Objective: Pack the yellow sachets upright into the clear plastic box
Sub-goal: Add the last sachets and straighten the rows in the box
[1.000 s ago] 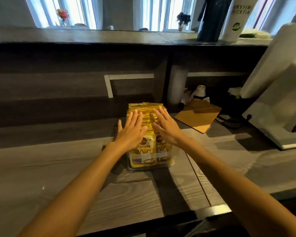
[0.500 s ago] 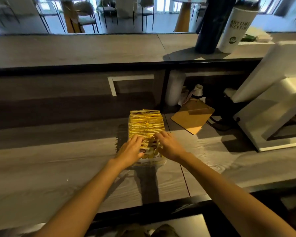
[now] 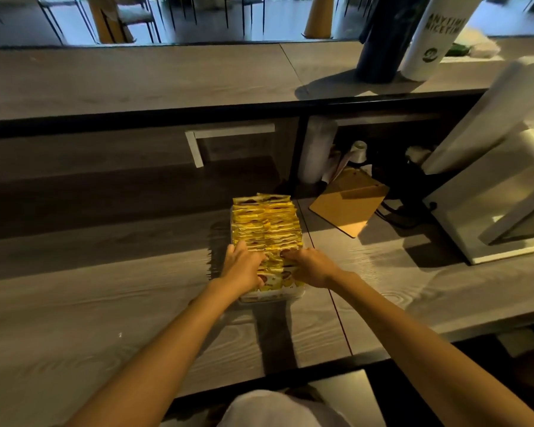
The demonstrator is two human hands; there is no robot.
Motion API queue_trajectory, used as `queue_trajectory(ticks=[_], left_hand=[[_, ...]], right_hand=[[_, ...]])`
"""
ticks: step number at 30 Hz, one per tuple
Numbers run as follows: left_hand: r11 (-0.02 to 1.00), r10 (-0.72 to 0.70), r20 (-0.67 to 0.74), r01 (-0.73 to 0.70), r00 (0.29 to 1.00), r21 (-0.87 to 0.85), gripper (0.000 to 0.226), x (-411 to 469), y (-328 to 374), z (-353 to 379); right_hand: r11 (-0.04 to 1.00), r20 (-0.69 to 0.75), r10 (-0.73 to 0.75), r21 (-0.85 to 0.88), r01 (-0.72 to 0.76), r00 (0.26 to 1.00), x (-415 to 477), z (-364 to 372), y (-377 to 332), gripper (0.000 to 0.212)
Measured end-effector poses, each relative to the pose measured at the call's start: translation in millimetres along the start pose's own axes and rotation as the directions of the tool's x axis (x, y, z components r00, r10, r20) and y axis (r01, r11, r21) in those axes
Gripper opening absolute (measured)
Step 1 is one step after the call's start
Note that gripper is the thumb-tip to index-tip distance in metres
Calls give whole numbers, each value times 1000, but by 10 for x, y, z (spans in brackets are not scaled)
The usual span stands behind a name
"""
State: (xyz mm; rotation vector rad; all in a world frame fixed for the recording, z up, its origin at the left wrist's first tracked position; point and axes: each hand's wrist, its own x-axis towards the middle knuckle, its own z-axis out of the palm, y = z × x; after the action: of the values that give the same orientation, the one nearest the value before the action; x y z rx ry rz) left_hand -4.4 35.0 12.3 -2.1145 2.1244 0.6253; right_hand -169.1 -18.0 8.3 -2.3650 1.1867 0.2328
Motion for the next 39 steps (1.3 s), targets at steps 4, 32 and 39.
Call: queue_trajectory(ticks=[4, 32, 39], left_hand=[[998, 58, 95, -59, 994, 12, 33, -5, 4, -100], [996, 43, -96, -51, 994, -80, 37, 193, -109, -210], [998, 53, 127, -47, 990, -49, 36, 289, -74, -361]], right_hand=[[995, -2, -71, 74, 71, 998, -80, -92, 11, 49], [986, -166, -147, -101, 131, 975, 269, -275, 120, 29], [985, -43, -104, 134, 109, 994, 321, -257, 163, 38]])
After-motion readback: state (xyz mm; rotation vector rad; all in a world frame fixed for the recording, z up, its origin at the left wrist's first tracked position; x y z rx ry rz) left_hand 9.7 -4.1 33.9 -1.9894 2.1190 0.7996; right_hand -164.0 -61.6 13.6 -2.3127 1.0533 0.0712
